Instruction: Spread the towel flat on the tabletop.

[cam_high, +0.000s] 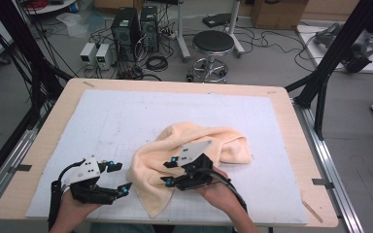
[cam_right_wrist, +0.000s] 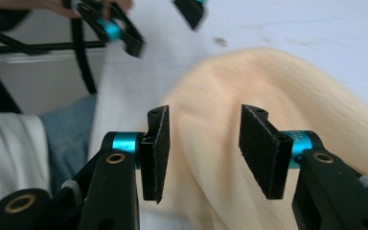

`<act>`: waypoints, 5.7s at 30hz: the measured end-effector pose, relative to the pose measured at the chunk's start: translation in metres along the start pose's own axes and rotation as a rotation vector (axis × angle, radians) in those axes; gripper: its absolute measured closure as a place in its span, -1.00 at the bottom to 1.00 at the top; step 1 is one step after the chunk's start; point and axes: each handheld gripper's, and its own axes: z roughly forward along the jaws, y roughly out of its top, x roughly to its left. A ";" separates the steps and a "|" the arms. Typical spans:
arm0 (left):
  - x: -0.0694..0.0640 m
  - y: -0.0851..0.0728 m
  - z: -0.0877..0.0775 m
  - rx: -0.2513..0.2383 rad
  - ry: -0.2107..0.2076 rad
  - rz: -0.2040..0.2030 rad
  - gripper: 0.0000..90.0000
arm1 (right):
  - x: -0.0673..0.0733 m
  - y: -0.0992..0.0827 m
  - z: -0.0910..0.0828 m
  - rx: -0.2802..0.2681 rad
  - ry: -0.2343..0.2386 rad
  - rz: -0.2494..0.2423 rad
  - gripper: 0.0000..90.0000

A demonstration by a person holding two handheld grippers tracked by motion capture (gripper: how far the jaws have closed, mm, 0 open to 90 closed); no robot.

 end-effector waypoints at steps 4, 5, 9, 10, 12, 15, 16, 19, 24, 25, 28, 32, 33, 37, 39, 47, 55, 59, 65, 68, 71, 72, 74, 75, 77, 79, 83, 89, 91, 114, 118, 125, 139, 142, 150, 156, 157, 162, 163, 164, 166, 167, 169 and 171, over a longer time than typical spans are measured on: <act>-0.006 0.002 0.004 0.001 -0.024 0.010 -0.36 | -0.006 -0.020 -0.024 0.025 -0.075 -0.005 0.16; -0.007 0.002 0.005 0.004 -0.024 0.015 -0.36 | -0.006 -0.026 -0.028 0.039 -0.090 0.000 0.16; -0.008 0.003 0.007 0.000 -0.046 -0.002 -0.36 | -0.008 -0.050 -0.036 0.092 -0.129 0.008 0.15; -0.008 0.003 0.008 -0.011 -0.063 -0.018 -0.36 | -0.007 -0.055 -0.035 0.111 -0.144 0.002 0.16; -0.010 0.005 0.009 -0.036 -0.095 -0.037 -0.35 | -0.007 -0.062 -0.030 0.152 -0.168 -0.026 0.28; -0.015 0.008 0.014 -0.044 -0.121 -0.030 -0.31 | -0.008 -0.066 -0.023 0.222 -0.194 -0.094 0.75; -0.017 0.008 0.016 -0.038 -0.125 -0.022 -0.29 | -0.010 -0.065 -0.022 0.222 -0.196 -0.094 0.80; -0.023 0.008 0.025 -0.001 -0.138 0.012 -0.23 | -0.016 -0.063 -0.025 0.193 -0.210 -0.077 0.84; -0.033 0.007 0.043 0.086 -0.151 0.088 -0.02 | -0.033 -0.056 -0.049 0.036 -0.223 0.039 0.84; -0.035 0.006 0.047 0.110 -0.146 0.111 0.02 | -0.036 -0.055 -0.053 0.016 -0.216 0.056 0.84; -0.039 0.001 0.057 0.166 -0.136 0.148 0.06 | -0.039 -0.056 -0.055 0.018 -0.207 0.074 0.84; -0.039 -0.007 0.071 0.270 -0.092 0.170 0.13 | -0.039 -0.057 -0.053 0.032 -0.199 0.070 0.83; -0.039 -0.009 0.073 0.285 -0.081 0.181 0.19 | -0.039 -0.057 -0.053 0.033 -0.197 0.072 0.83; -0.040 -0.009 0.074 0.272 -0.056 0.198 0.53 | -0.039 -0.056 -0.052 0.036 -0.194 0.066 0.82; -0.039 -0.006 0.071 0.276 -0.058 0.203 0.73 | -0.037 -0.056 -0.054 0.030 -0.189 0.062 0.82; -0.029 0.000 0.022 0.154 -0.136 0.170 0.78 | -0.025 -0.046 -0.072 0.014 -0.203 0.039 0.84; -0.007 0.002 -0.024 0.069 -0.126 0.141 0.78 | -0.025 -0.029 -0.090 -0.006 -0.204 0.030 0.85; 0.007 -0.001 -0.009 0.115 -0.094 0.128 0.78 | -0.038 -0.038 -0.072 0.051 -0.218 0.071 0.85; 0.022 -0.006 0.015 0.134 -0.086 0.056 0.51 | -0.057 -0.058 -0.048 0.117 -0.230 0.124 0.65; 0.024 -0.003 0.011 0.111 -0.120 0.045 0.21 | -0.055 -0.057 -0.062 0.039 -0.216 0.142 0.51; 0.023 -0.002 0.008 0.100 -0.135 0.039 0.05 | -0.046 -0.055 -0.077 -0.036 -0.206 0.134 0.45; 0.022 -0.002 0.007 0.093 -0.135 0.037 0.04 | -0.042 -0.055 -0.081 -0.050 -0.200 0.136 0.44; 0.020 -0.002 0.008 0.095 -0.133 0.038 0.00 | -0.032 -0.054 -0.084 -0.067 -0.183 0.118 0.39; 0.019 -0.002 0.008 0.099 -0.132 0.042 0.00 | -0.028 -0.054 -0.084 -0.065 -0.174 0.114 0.36; 0.017 -0.004 0.011 0.112 -0.119 0.051 -0.02 | -0.017 -0.057 -0.080 -0.056 -0.139 0.097 0.30; 0.017 -0.006 0.013 0.121 -0.115 0.054 -0.07 | -0.009 -0.063 -0.073 -0.042 -0.098 0.091 0.20; 0.017 -0.011 0.016 0.137 -0.100 0.044 -0.15 | 0.002 -0.080 -0.056 0.007 -0.034 0.090 0.10; 0.021 -0.022 0.031 0.237 -0.091 0.032 -0.03 | 0.000 -0.096 -0.038 0.120 -0.022 0.093 0.27; 0.022 -0.026 0.036 0.267 -0.089 0.027 0.21 | -0.001 -0.098 -0.033 0.153 -0.015 0.082 0.48; -0.011 -0.011 -0.003 0.123 -0.185 0.101 0.15 | 0.047 -0.090 -0.100 -0.040 -0.018 0.088 0.44; 0.002 -0.004 0.016 0.127 -0.180 0.077 -0.09 | 0.031 -0.085 -0.090 -0.024 -0.055 0.073 0.28; -0.002 -0.005 0.039 0.171 -0.257 0.122 -0.20 | 0.022 -0.082 -0.040 0.017 0.100 0.051 0.11; -0.006 -0.017 0.048 0.249 -0.294 0.128 0.78 | 0.012 -0.096 -0.012 0.147 0.018 0.059 0.92; -0.012 -0.014 0.041 0.233 -0.318 0.125 0.80 | 0.015 -0.095 -0.017 0.137 0.039 0.056 0.93; -0.043 -0.012 0.010 0.165 -0.399 0.147 0.80 | 0.057 -0.086 -0.058 0.037 0.047 0.008 0.93; -0.048 -0.006 0.009 0.154 -0.382 0.157 0.24 | 0.068 -0.087 -0.076 0.005 0.044 0.013 0.60; -0.045 -0.004 0.010 0.148 -0.374 0.160 0.21 | 0.064 -0.087 -0.078 0.005 0.011 0.014 0.51; -0.020 0.013 0.030 0.111 -0.277 0.135 0.01 | 0.028 -0.088 -0.085 0.005 -0.119 0.054 0.39; -0.013 0.015 0.038 0.116 -0.251 0.133 0.00 | 0.022 -0.088 -0.085 0.002 -0.136 0.064 0.35; -0.007 0.017 0.044 0.121 -0.237 0.120 0.00 | 0.012 -0.090 -0.085 0.003 -0.172 0.069 0.34; 0.002 0.020 0.056 0.111 -0.196 0.113 -0.03 | -0.001 -0.092 -0.084 0.011 -0.212 0.077 0.25; 0.006 0.021 0.062 0.107 -0.177 0.115 -0.03 | -0.007 -0.092 -0.083 0.020 -0.247 0.063 0.21; 0.013 0.024 0.073 0.102 -0.152 0.110 -0.04 | -0.019 -0.094 -0.082 0.008 -0.262 0.076 0.17; 0.020 0.027 0.084 0.102 -0.134 0.101 -0.03 | -0.029 -0.096 -0.080 0.014 -0.288 0.088 0.17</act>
